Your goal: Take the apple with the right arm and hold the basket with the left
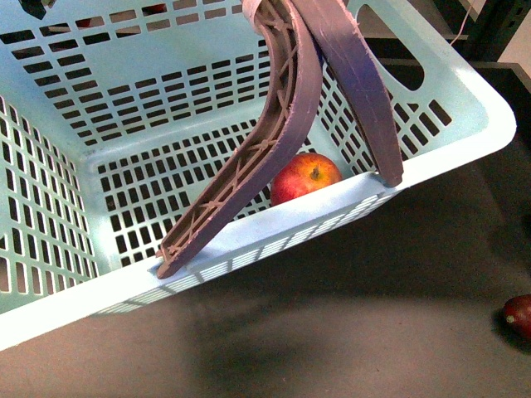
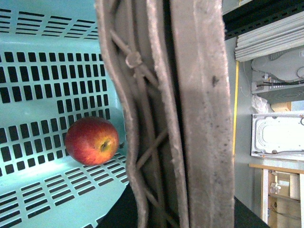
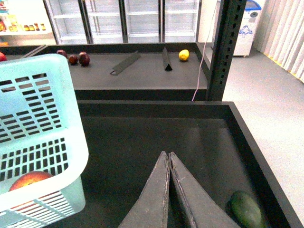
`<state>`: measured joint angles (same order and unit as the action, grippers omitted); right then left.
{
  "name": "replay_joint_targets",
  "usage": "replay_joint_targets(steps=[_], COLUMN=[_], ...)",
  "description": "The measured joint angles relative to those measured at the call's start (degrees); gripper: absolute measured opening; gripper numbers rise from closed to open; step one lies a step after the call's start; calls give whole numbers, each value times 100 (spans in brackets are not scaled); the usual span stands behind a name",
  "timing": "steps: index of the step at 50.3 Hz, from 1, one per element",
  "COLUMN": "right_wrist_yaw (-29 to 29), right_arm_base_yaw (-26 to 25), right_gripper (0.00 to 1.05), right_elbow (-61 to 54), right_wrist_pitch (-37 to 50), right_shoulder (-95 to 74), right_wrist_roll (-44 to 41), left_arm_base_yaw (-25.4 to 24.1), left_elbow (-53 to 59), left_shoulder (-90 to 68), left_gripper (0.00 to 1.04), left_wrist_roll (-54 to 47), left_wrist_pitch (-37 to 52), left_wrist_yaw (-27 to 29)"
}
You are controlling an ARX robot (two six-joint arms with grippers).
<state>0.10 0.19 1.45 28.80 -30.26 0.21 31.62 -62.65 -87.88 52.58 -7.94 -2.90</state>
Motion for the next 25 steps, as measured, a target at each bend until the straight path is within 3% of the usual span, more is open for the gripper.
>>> replay_joint_targets(steps=[25], right_wrist_yaw=[-7], right_arm_base_yaw=[0], right_gripper=[2], right_elbow=[-46], right_wrist_pitch=[-944], right_shoulder=[1093], right_wrist_roll=[-2], left_arm_base_yaw=[4], left_elbow=[0], left_shoulder=[0], left_gripper=[16], left_wrist_roll=[2], left_wrist_pitch=[0], left_wrist_yaw=[-2])
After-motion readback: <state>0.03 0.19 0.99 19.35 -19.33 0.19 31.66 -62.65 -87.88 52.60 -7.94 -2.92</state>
